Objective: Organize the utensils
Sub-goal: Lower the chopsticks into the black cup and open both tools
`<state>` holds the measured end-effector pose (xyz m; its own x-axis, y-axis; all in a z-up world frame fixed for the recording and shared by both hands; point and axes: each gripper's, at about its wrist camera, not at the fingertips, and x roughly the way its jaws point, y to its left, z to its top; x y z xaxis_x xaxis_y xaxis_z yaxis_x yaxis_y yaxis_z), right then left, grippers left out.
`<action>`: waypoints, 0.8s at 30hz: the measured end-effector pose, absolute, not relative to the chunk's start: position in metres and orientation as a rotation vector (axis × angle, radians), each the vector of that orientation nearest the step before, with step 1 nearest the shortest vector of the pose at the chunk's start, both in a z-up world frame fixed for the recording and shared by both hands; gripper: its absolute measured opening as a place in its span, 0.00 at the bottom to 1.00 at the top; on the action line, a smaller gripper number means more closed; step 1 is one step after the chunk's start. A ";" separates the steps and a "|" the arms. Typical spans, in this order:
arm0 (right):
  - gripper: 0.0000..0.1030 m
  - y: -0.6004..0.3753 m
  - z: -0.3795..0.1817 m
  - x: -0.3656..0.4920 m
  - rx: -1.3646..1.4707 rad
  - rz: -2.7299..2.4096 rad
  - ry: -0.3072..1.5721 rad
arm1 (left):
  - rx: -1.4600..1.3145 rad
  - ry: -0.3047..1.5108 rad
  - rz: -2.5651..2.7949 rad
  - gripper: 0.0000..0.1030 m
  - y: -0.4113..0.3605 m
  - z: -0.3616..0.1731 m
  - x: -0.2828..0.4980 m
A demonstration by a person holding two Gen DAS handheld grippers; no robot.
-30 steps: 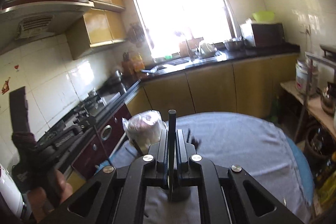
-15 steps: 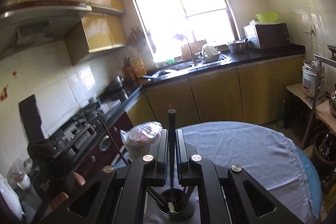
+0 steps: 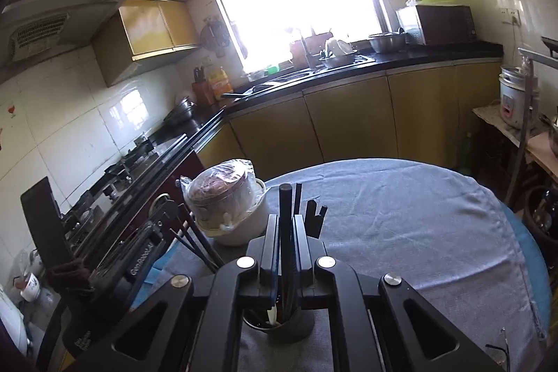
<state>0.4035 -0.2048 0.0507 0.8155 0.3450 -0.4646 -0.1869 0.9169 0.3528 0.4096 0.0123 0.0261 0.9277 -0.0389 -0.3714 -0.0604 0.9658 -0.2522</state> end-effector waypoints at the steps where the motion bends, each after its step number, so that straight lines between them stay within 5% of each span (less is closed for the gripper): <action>1: 0.07 -0.204 0.052 0.405 0.302 0.291 0.552 | -0.260 0.389 0.009 0.05 0.012 0.026 0.409; 18: 0.07 -0.196 0.010 0.416 0.310 0.348 0.688 | -0.279 0.526 -0.042 0.06 0.026 0.000 0.415; 21: 0.10 -0.199 0.007 0.415 0.344 0.351 0.699 | -0.297 0.566 -0.042 0.22 0.028 -0.004 0.415; 24: 0.12 -0.204 0.006 0.405 0.364 0.339 0.707 | -0.304 0.547 -0.042 0.58 0.031 0.001 0.401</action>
<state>0.4054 -0.2043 0.0062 0.7110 0.4195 -0.5644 -0.1774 0.8836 0.4333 0.4006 0.0310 0.0007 0.8544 -0.1201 -0.5055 -0.0408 0.9544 -0.2958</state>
